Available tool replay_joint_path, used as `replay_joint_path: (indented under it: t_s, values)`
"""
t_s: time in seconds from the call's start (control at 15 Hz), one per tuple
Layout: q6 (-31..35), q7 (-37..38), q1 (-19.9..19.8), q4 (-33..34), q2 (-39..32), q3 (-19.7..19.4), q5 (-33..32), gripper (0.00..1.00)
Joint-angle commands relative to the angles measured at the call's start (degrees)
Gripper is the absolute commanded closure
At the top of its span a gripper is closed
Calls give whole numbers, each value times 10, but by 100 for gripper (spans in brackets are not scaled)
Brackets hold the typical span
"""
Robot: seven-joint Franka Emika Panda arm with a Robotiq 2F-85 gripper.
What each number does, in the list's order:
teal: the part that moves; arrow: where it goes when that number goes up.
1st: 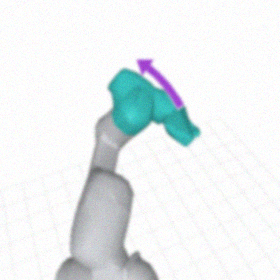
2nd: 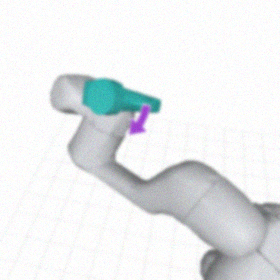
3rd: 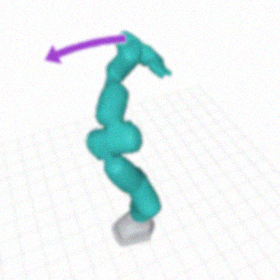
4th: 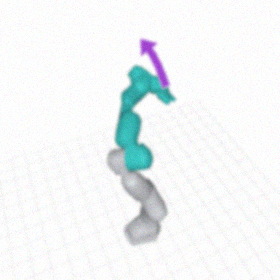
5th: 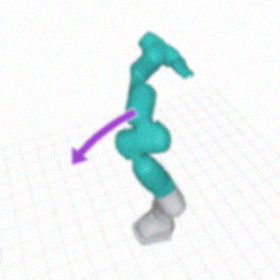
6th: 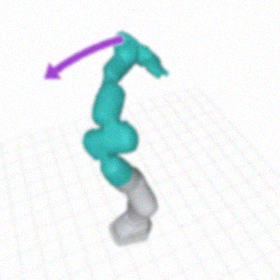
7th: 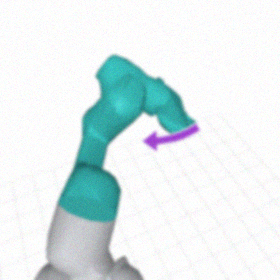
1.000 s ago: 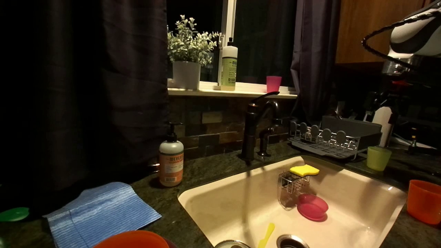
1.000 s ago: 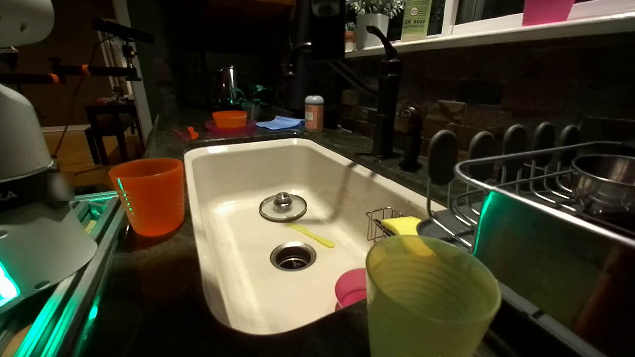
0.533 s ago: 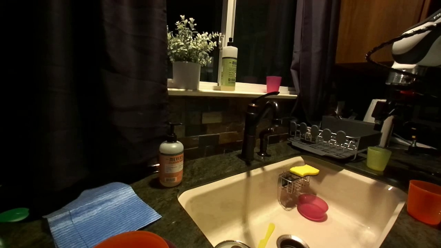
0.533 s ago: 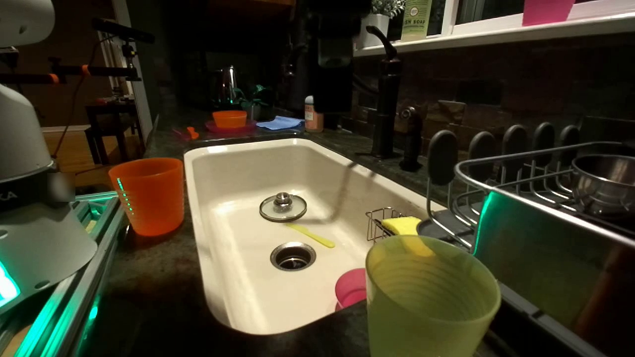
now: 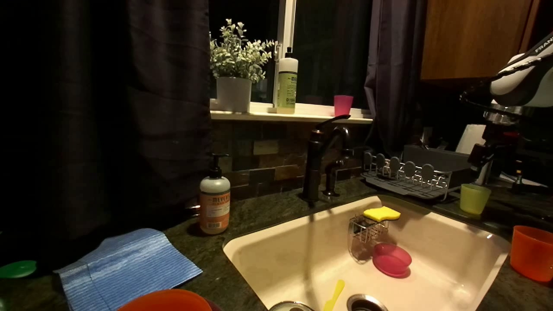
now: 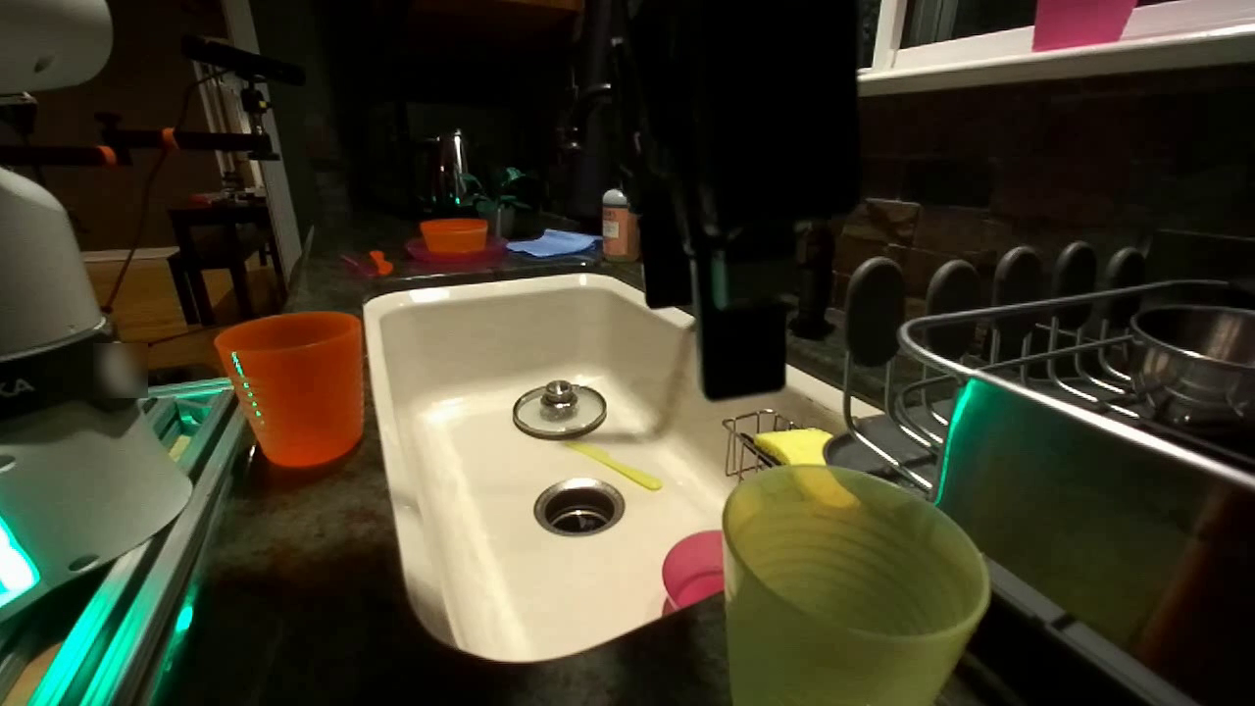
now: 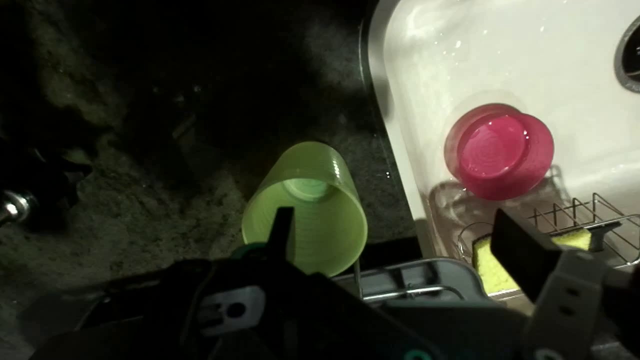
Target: Pick up the orange and yellow cup and stack them in the red cup on the shelf
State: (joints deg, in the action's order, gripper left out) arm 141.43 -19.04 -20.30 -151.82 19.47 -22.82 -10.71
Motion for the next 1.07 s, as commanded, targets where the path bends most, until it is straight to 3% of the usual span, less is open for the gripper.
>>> replay_joint_path:
  t_s: [0.0,0.47,1.0]
  values:
    - [49,-38,-2,-19,-24,-18,4,0]
    - [137,-108,20,-26,-61,-49,64,0]
    - [152,-161,52,-24,-86,-54,158,0]
